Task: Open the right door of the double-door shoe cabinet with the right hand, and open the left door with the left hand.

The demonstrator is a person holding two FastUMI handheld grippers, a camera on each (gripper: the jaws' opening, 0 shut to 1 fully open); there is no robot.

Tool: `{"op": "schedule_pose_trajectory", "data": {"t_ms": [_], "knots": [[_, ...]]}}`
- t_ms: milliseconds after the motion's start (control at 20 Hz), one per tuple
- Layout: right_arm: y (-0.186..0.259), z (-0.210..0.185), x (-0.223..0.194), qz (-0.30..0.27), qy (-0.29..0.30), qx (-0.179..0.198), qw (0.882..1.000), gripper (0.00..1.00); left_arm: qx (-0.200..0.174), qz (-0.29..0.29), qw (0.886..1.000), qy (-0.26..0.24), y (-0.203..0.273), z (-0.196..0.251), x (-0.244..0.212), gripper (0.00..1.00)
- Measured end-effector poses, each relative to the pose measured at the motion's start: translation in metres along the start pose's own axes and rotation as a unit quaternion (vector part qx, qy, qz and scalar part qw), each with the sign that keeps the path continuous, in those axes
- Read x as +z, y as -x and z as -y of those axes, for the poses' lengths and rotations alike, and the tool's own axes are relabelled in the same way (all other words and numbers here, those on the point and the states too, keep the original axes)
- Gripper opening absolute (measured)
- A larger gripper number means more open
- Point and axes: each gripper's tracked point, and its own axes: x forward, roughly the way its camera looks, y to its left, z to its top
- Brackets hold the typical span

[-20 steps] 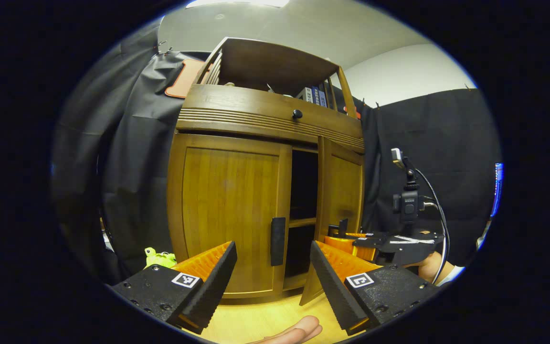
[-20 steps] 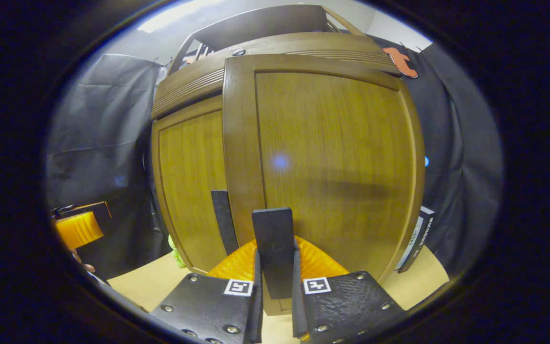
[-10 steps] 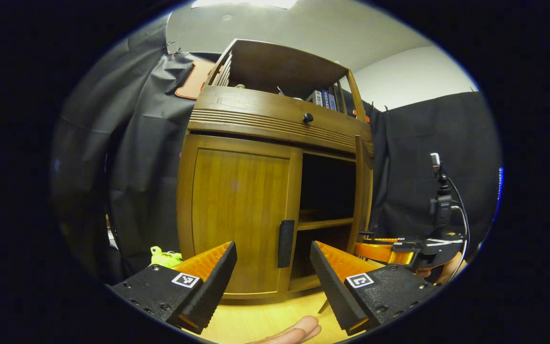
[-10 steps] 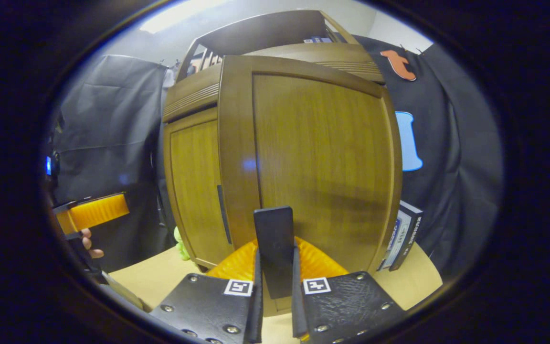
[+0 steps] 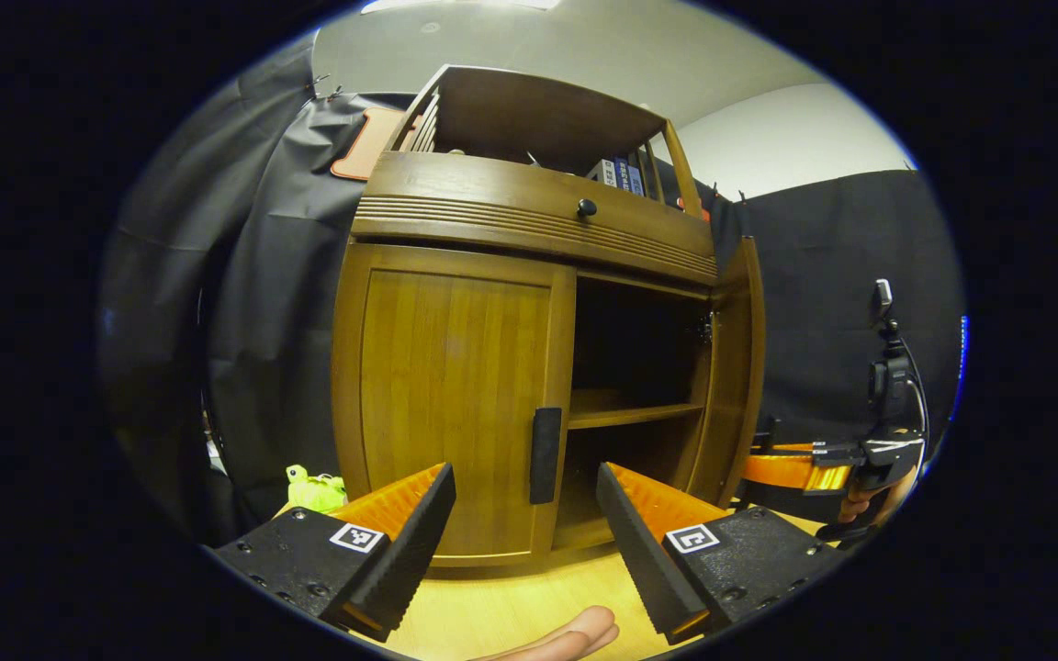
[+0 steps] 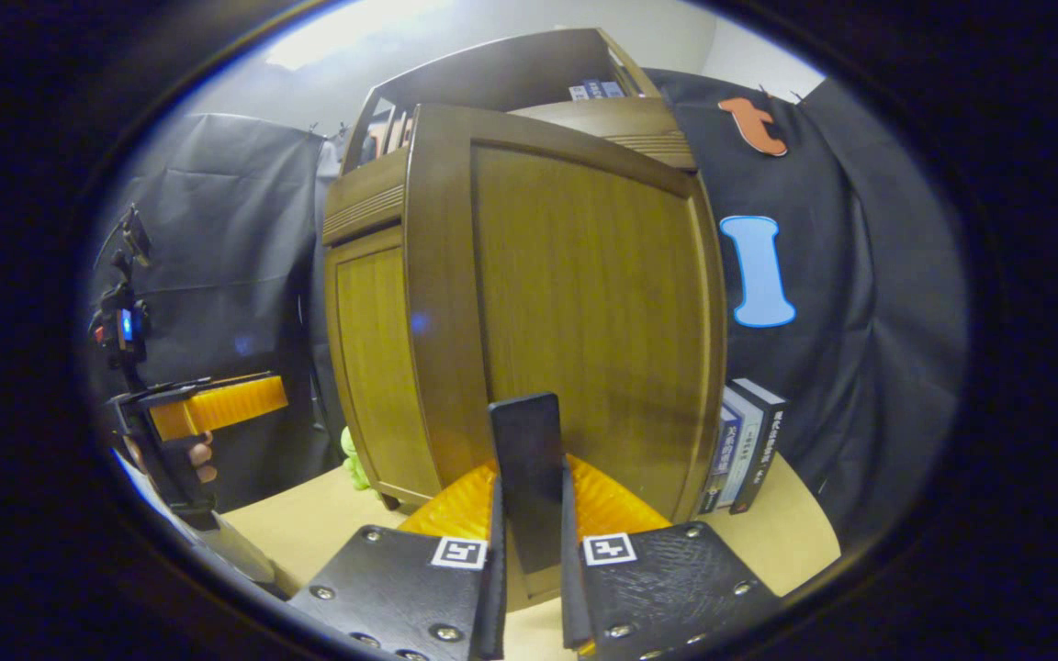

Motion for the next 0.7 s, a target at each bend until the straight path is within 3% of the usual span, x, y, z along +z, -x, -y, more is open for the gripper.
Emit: {"op": "schedule_pose_trajectory", "data": {"t_ms": [50,100,300,350,450,600,650,700], "knots": [[0.007,0.005,-0.001,0.002,-0.001,-0.002,1.000,0.19,-0.001,0.000,1.000,-0.001,0.001,0.001,0.000,0.92],[0.013,0.011,0.001,0.006,-0.002,-0.004,1.000,0.24,-0.003,-0.001,1.000,-0.002,0.000,0.001,0.000,0.92],[0.033,0.034,0.003,0.013,-0.008,-0.021,1.000,0.24,-0.005,-0.002,1.000,-0.008,0.001,0.005,-0.002,0.96],[0.038,0.042,0.004,0.017,-0.003,-0.033,0.999,0.23,-0.005,-0.002,1.000,-0.008,0.001,0.005,-0.002,0.92],[0.048,0.063,0.006,0.026,0.005,-0.072,0.997,0.23,-0.005,-0.002,1.000,-0.009,0.000,0.006,-0.003,0.92],[0.059,0.122,0.012,0.043,0.011,-0.176,0.983,0.17,-0.004,-0.006,1.000,-0.010,0.000,0.006,-0.005,0.96],[0.065,0.129,0.014,0.044,0.010,-0.183,0.982,0.19,-0.004,-0.006,1.000,-0.010,0.000,0.006,-0.005,0.96],[0.070,0.130,0.015,0.041,0.010,-0.174,0.984,0.06,-0.004,-0.003,1.000,-0.010,0.001,0.005,-0.004,0.92]]}}
